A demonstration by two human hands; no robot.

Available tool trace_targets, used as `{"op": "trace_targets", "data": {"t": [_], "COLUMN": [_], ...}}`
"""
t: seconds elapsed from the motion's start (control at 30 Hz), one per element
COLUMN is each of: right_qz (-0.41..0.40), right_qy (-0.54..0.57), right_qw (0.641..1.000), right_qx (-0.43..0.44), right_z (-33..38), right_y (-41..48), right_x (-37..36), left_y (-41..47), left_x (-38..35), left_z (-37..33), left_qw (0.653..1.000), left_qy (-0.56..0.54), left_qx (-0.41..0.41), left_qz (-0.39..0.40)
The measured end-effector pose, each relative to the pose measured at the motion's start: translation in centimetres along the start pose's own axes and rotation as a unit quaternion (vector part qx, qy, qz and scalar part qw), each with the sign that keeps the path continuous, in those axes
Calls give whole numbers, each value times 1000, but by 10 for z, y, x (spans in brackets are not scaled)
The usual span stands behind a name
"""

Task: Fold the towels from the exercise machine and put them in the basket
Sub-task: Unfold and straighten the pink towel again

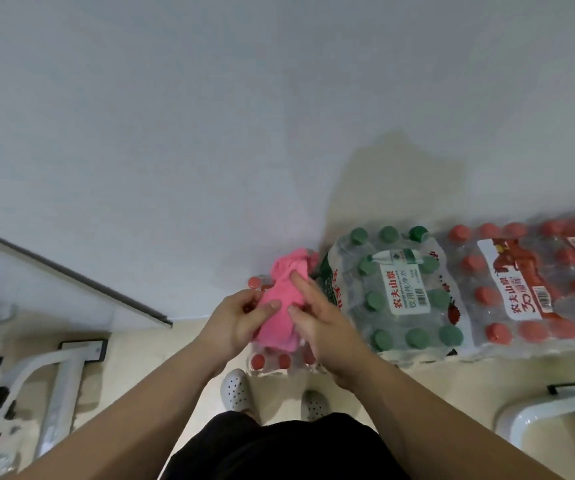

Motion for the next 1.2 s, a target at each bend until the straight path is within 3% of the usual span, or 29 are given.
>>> {"op": "trace_targets", "data": {"t": [0.13,0.27,0.4,0.5,0.6,0.67,0.77,0.87,1.03,1.2], "right_qz": [7,9,-3,-46,-119,-89,41,108,2,-34], "right_qy": [11,51,-34,-112,-227,-272,-351,-326,-261,-303], "right_qw": [997,992,990,979,938,922,905,909,927,918], "right_qx": [78,117,139,165,236,262,237,237,270,254], "right_z": [25,39,48,55,73,88,107,118,116,96], "right_y": [-20,-38,-58,-70,-82,-89,-100,-113,-134,-161], "right_x": [16,31,41,44,45,32,-5,-35,-54,-72], "left_y": [-34,-57,-81,-97,-116,-130,-153,-171,-190,-188], "left_x": [-5,-6,-3,-3,-6,-11,-15,-7,38,30], "left_z": [-41,-53,-70,-89,-114,-130,-149,-157,-123,-60], "left_qw": [992,984,973,971,968,959,938,931,932,968], "left_qy": [-1,-26,-41,-30,18,71,132,125,46,2], "left_qx": [-108,-115,-144,-174,-228,-268,-321,-342,-320,-251], "left_qz": [-62,-131,-173,-162,-109,-51,18,35,-162,-21]}}
Point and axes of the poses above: each hand's wrist, its own y-axis towards the middle knuckle, its own x-axis out of the back of the hand, z = x × y, the point moved 9 cm from there along y, towards the middle knuckle, and after that the axes turned 1 degree about -y, right-handed, at the moved point
